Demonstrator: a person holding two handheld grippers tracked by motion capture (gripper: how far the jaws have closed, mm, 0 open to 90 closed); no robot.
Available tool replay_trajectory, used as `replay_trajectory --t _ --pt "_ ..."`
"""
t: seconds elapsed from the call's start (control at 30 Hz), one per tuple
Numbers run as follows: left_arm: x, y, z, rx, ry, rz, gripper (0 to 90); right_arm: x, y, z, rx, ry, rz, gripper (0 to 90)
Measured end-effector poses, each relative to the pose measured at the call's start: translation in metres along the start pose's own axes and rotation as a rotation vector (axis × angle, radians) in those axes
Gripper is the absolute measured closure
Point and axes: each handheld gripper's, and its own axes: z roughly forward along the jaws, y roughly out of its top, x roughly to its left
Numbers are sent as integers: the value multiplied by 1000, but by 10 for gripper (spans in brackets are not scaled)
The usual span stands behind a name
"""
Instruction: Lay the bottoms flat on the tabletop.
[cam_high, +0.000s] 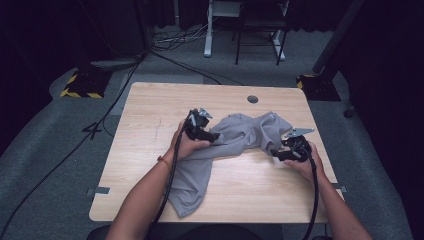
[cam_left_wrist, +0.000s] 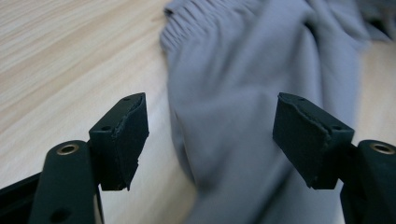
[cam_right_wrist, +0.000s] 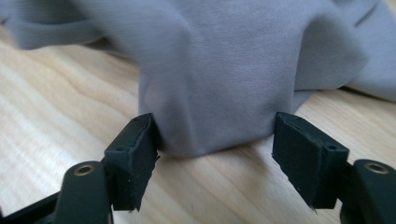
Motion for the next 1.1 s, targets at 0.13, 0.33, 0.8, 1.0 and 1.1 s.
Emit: replay_trajectory --t 0.13,0.33,0.8,1.0,1.1 --pt "1 9 25 51 30 -14 336 0 0 7 -17 1 16 349" --pt "-3 7 40 101 59 52 753 5 4 5 -45 -35 -34 776" --pt "45 4 -42 -59 258 -8 867 4 50 -100 -364 -97 -4 859" --pt "77 -13 -80 -82 352 -68 867 17 88 -136 -464 -137 -27 860" --pt "90 -27 -87 -61 392 -92 865 22 103 -143 -489 -147 -27 858"
